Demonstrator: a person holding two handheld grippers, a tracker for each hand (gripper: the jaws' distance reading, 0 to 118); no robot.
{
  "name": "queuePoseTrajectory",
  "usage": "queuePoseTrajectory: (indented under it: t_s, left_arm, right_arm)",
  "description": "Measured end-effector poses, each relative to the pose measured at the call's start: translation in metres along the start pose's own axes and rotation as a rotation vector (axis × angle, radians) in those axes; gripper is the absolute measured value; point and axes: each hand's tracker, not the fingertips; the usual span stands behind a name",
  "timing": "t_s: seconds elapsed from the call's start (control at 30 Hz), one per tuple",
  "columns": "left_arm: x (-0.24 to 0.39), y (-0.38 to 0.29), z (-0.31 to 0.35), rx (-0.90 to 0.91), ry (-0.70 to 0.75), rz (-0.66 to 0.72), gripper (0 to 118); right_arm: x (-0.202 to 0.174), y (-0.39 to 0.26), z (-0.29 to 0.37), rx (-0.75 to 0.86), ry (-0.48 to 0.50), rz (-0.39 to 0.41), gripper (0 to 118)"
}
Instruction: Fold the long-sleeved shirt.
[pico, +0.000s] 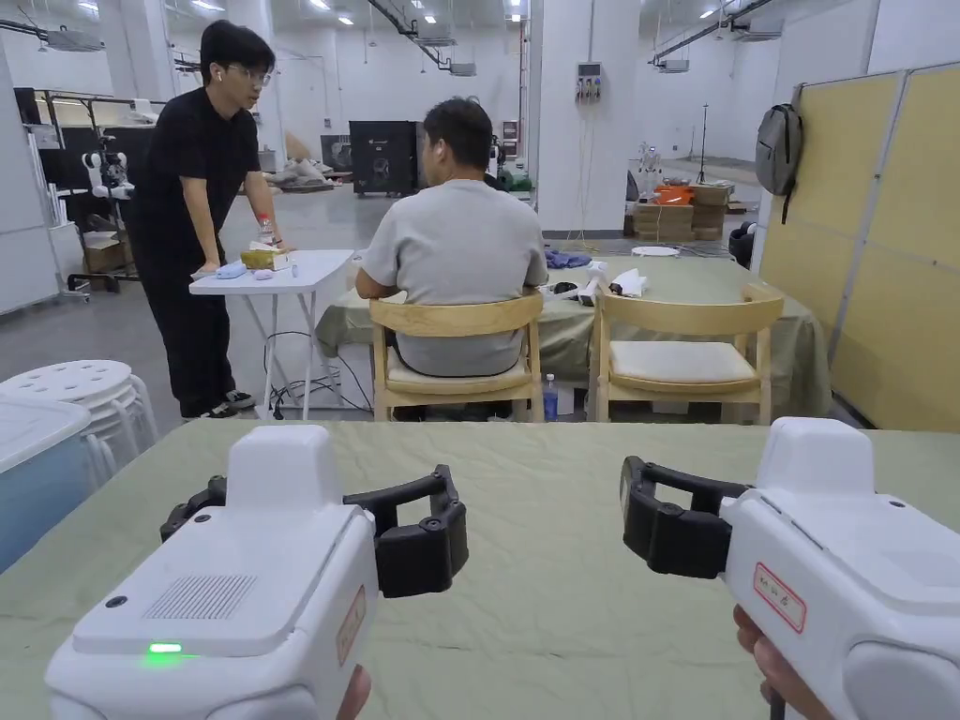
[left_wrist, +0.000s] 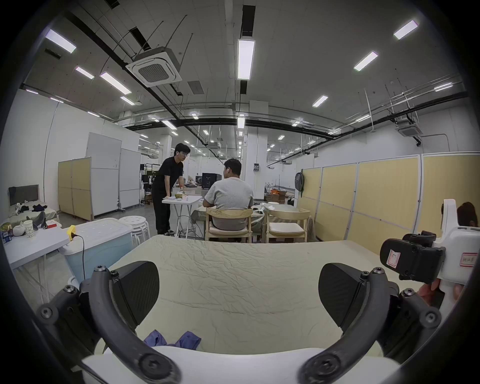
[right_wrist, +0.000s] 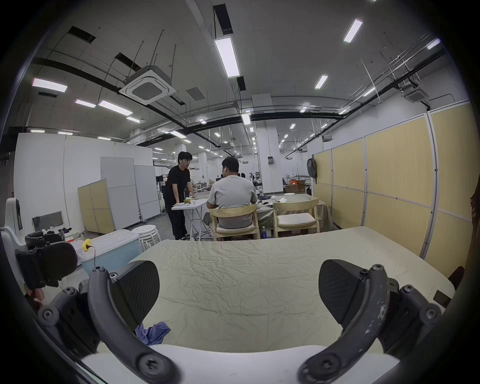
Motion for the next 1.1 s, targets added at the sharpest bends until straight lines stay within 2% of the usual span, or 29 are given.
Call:
queuePoseTrajectory:
  t_s: [0.6, 0.87, 1.1]
  left_arm:
    - [0.0001, 0.0029, 0.0052, -0.008, -0.014, 0.011, 118]
    - [0.0005, 0.0047, 0.0045, -0.009, -0.016, -0.013, 118]
    - [-0.0021, 0.0074, 0.0053, -0.001, -0.018, -0.001, 118]
  right_arm:
    - [-0.0031, 0.0005, 0.0042, -0.003, 0.016, -0.003, 118]
    - [-0.0089, -0.0023, 0.0052, 0.013, 0.011, 0.049, 118]
    - [-0.0082, -0.0015, 0.0043, 0.012, -0.008, 0.056, 118]
